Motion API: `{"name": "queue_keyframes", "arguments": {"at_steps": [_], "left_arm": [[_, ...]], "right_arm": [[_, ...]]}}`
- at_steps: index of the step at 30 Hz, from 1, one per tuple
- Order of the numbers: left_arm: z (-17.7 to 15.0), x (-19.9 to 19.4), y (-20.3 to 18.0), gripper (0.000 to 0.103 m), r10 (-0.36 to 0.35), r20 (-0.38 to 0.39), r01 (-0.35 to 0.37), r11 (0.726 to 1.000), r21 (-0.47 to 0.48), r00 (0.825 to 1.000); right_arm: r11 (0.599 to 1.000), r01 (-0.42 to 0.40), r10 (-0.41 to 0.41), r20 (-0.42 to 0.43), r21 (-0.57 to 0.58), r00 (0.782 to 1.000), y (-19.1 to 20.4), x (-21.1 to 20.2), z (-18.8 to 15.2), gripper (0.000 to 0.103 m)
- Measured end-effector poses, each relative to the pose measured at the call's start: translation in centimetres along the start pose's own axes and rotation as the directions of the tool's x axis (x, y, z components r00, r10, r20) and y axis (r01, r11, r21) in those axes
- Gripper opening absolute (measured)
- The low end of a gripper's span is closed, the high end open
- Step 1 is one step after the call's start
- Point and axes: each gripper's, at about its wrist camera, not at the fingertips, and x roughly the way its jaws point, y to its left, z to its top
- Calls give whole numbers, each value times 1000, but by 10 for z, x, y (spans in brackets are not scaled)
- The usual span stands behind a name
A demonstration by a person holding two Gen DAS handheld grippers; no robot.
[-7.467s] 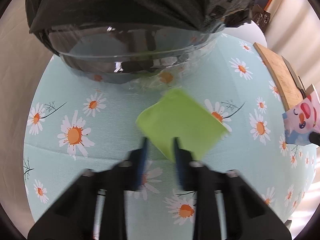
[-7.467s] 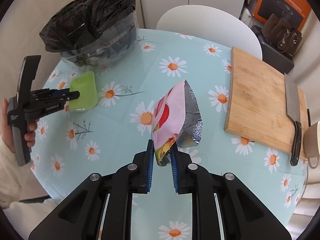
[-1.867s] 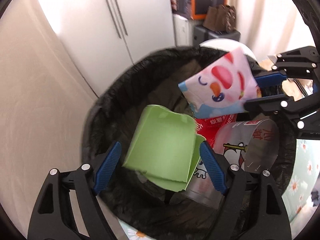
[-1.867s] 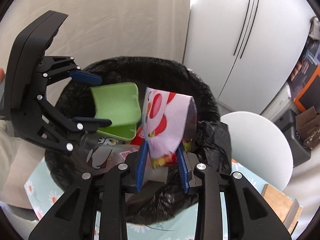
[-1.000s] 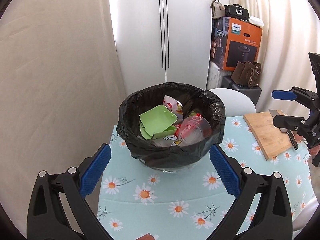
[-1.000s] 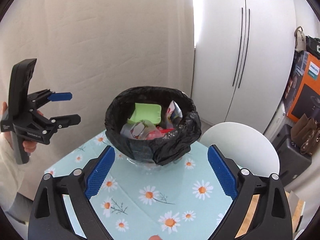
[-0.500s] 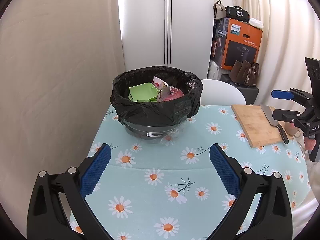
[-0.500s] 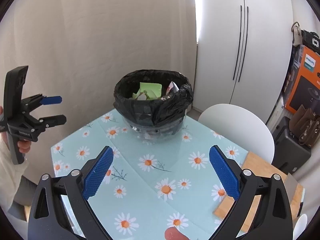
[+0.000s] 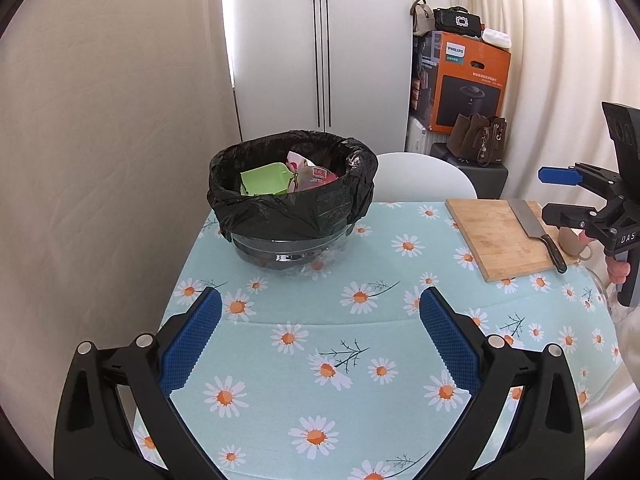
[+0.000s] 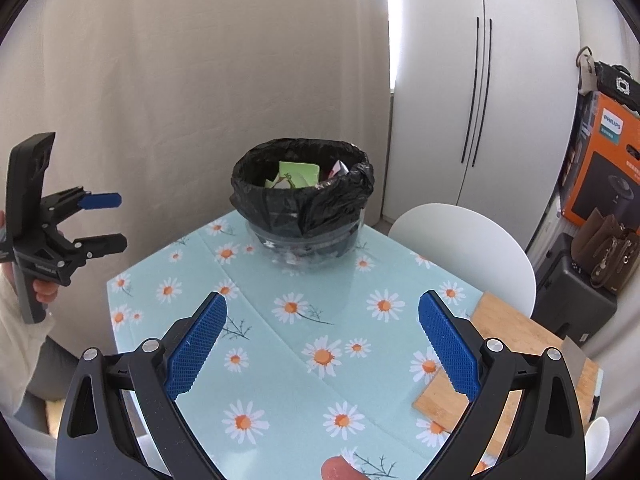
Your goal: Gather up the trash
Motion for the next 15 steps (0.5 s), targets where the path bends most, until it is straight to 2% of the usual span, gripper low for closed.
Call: {"name": "queue_keyframes", "arguments": {"at_steps": [15], "left_arm": [[11,3,3,97,15,-2,-15,999,31,1000]], "right_arm": [[1000,15,-15,1,11,1000,-2,0,5,92]]}}
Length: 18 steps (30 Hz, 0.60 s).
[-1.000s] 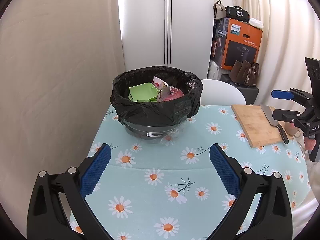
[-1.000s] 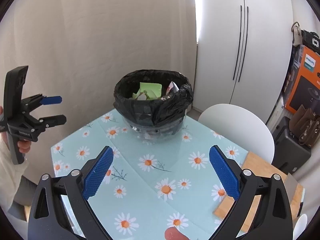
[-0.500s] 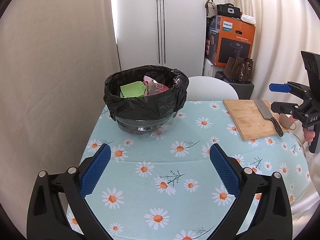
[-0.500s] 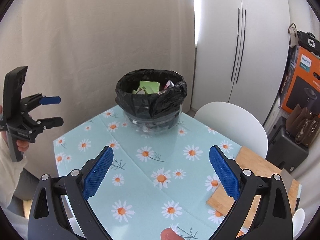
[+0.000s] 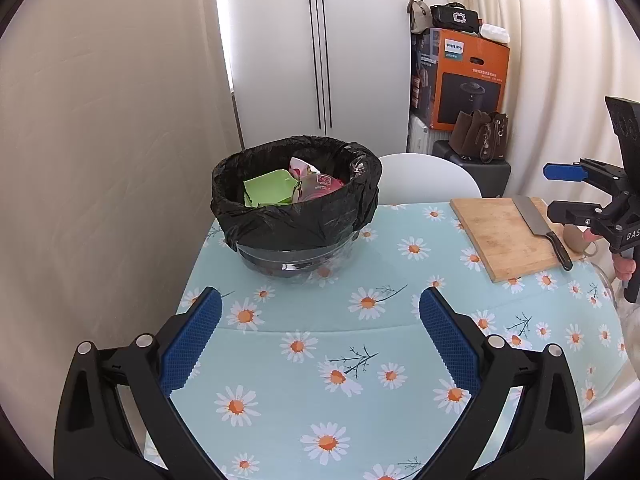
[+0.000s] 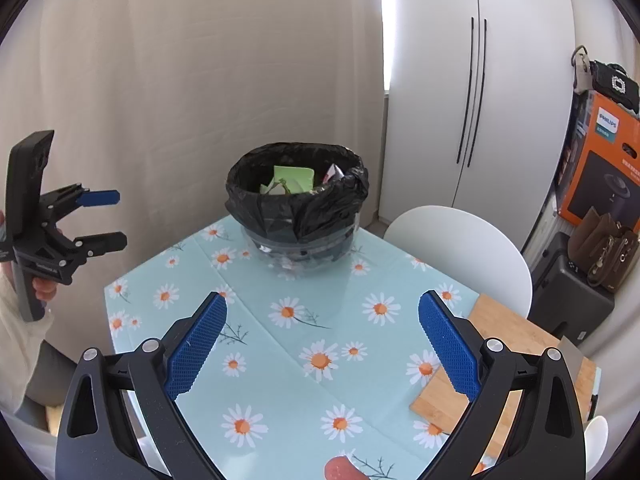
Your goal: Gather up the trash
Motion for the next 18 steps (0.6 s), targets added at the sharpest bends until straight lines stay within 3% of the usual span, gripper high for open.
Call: {"name": "queue_keyframes", "arguments": {"at_steps": [7,18], "left_arm": [[0,0,-2,97,-29,0,29,1000,-4,1000],[2,2,-11,97,-3,-11,4,999,46,1000]], "right_arm": [[1000,5,-5,-1,-13,1000,1,-2,1,92],[1000,-7,8,12,-19,1000,2,-8,1,92]]}}
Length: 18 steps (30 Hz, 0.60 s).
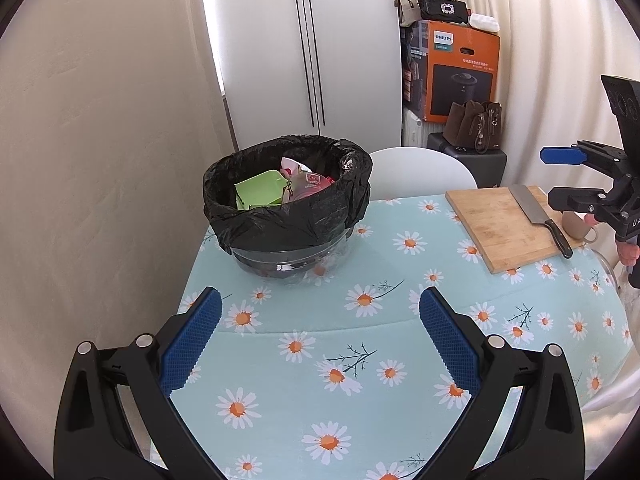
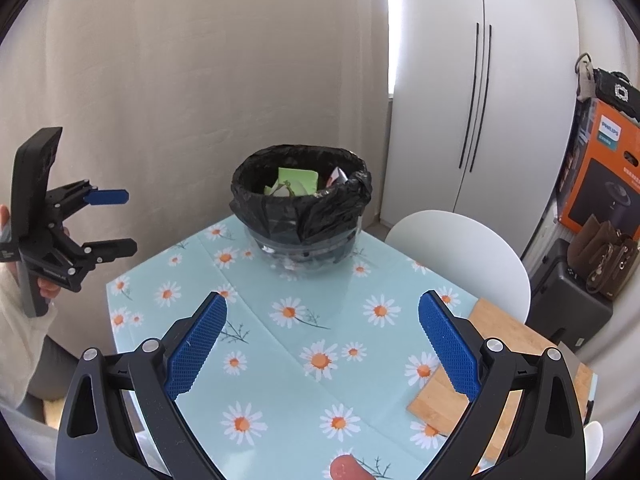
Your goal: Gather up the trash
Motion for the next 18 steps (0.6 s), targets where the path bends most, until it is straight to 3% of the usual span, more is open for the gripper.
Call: {"name": "queue_keyframes", "arguments": {"at_steps": [18], "left_arm": [[0,-4,-8,97,-13,2,13,999,40,1000]], "right_arm": [[1000,3,-3,-7,-6,1000,2,-3,-7,92]]}}
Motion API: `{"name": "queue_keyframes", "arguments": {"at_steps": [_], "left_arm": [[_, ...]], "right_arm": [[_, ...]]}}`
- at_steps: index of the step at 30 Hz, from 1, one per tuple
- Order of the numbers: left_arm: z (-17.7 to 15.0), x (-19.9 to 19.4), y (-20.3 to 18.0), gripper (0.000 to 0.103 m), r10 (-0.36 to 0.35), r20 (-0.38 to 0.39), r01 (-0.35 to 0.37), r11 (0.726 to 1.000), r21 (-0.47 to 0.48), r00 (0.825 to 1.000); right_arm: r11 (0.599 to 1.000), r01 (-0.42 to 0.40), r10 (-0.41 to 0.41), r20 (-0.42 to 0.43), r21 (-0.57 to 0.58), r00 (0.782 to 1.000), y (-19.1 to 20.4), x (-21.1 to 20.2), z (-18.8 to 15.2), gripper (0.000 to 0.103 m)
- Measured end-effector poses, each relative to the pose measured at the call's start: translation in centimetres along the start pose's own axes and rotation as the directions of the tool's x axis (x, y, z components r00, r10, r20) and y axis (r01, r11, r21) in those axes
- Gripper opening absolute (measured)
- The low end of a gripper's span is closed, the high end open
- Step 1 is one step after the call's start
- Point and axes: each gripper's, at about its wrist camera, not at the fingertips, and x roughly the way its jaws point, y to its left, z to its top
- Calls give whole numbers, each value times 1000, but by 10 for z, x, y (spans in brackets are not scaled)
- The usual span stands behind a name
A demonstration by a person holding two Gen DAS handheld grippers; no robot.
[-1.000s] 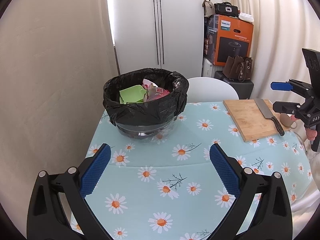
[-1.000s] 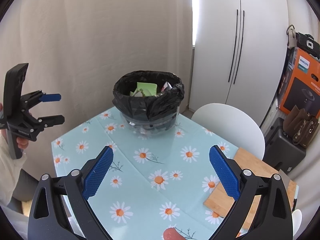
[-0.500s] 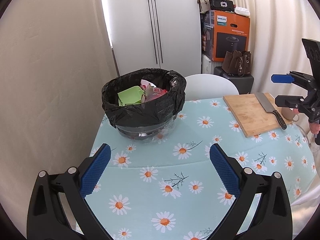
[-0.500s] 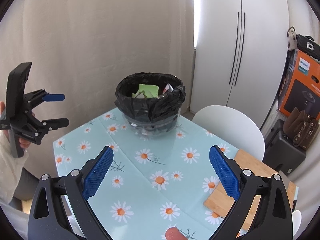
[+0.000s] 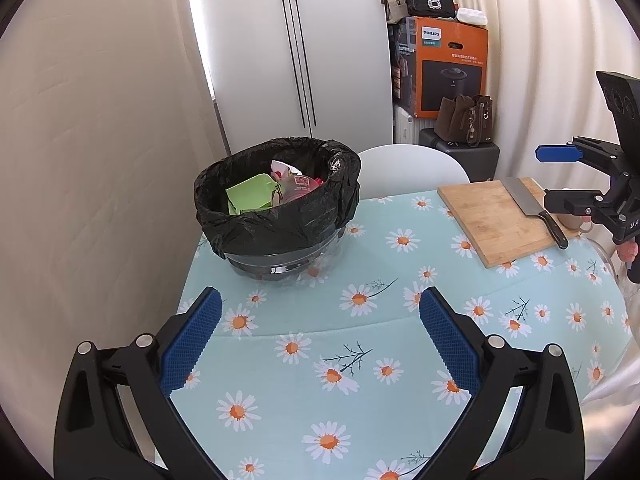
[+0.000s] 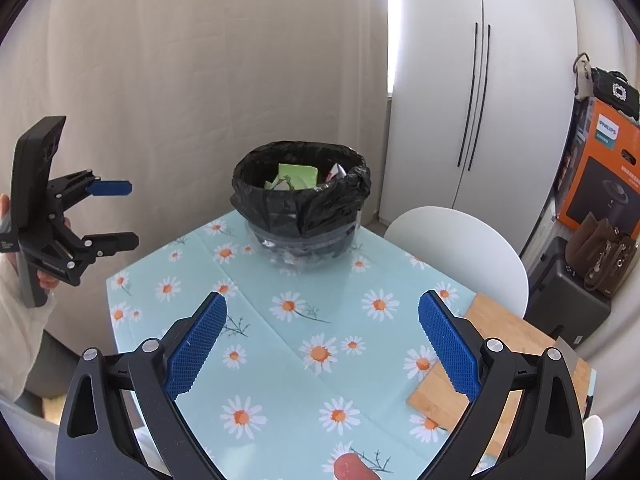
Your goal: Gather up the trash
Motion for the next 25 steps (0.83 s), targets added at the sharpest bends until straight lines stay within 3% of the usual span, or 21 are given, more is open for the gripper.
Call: {"name": "queue_keyframes", "arguments": {"at_steps": [25], "left_arm": [[3,-15,-4,97,18,53,-17,1000,-21,998]], "right_arm": [[1000,-15,15,3,-20,1000,4,1,-5,92]]}}
